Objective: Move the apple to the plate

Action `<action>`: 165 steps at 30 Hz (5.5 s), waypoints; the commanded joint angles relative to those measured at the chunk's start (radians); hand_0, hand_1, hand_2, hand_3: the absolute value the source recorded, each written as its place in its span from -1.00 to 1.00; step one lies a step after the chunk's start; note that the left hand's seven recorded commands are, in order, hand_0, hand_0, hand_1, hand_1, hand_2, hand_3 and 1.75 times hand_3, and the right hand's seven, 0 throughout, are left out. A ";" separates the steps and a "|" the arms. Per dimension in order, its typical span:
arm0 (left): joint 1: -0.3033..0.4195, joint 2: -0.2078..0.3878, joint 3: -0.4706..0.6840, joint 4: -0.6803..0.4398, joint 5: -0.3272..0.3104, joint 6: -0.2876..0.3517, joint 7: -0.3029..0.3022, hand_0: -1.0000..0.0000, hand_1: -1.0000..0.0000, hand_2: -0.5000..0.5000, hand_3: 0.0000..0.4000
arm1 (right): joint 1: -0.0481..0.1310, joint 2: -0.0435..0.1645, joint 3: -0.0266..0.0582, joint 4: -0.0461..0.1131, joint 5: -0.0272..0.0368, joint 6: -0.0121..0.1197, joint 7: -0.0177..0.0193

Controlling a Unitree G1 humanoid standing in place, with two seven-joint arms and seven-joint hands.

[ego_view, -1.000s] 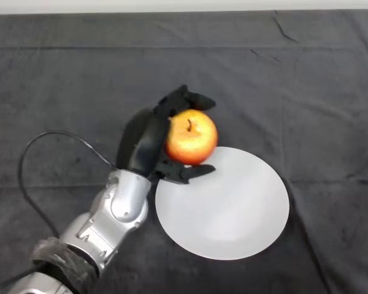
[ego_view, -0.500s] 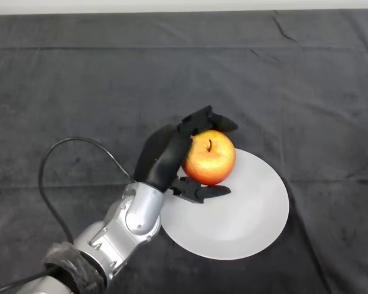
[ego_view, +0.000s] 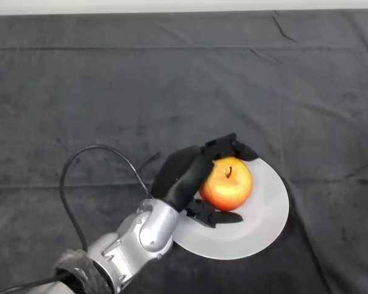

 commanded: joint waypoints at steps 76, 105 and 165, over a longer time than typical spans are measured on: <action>0.150 0.392 0.746 -0.378 -0.105 0.081 0.124 1.00 1.00 0.00 -1.00 | -0.045 -0.024 0.0026 -0.018 0.0224 0.001 -0.0030; 0.304 0.503 1.141 -0.482 -0.150 0.101 0.150 1.00 1.00 0.00 -1.00 | -0.044 -0.023 0.0032 -0.021 0.0231 0.002 -0.0043; 0.395 0.520 1.562 -0.414 -0.150 0.061 0.191 1.00 1.00 0.00 -1.00 | -0.047 -0.027 0.0022 -0.013 0.0241 0.002 -0.0017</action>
